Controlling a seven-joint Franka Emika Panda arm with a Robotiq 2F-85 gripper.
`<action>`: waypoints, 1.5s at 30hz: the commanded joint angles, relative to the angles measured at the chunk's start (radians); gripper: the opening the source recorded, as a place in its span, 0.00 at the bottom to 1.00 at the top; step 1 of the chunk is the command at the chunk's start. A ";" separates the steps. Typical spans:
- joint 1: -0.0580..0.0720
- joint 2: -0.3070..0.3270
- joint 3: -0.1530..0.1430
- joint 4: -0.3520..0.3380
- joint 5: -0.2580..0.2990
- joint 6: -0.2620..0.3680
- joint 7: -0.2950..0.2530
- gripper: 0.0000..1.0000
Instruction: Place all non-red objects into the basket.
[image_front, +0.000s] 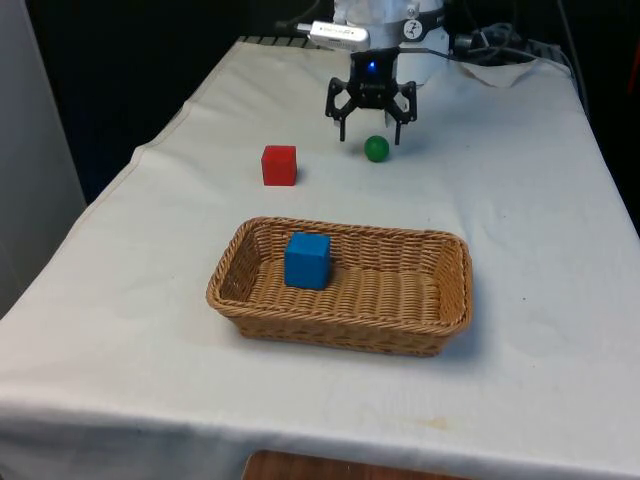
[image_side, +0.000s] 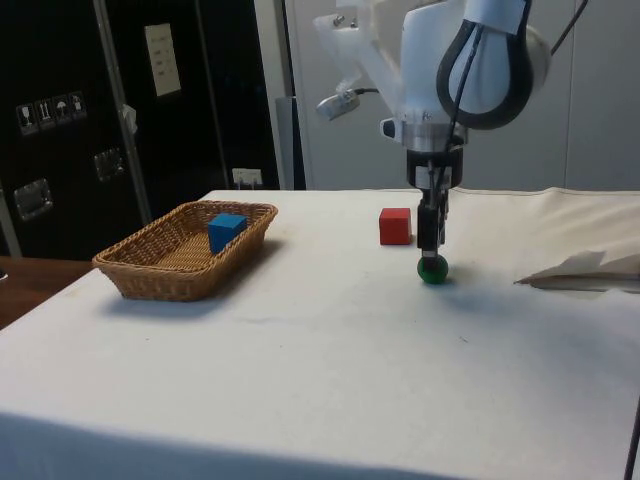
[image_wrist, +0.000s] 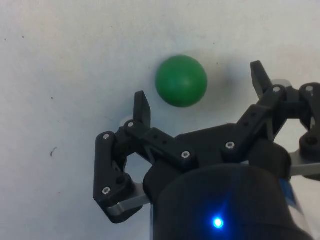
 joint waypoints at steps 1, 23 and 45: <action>-0.008 -0.032 0.029 -0.014 0.047 -0.009 -0.022 1.00; -0.005 0.078 0.042 0.037 0.018 0.011 0.059 0.90; -0.001 0.046 0.019 0.038 0.000 -0.010 0.061 0.00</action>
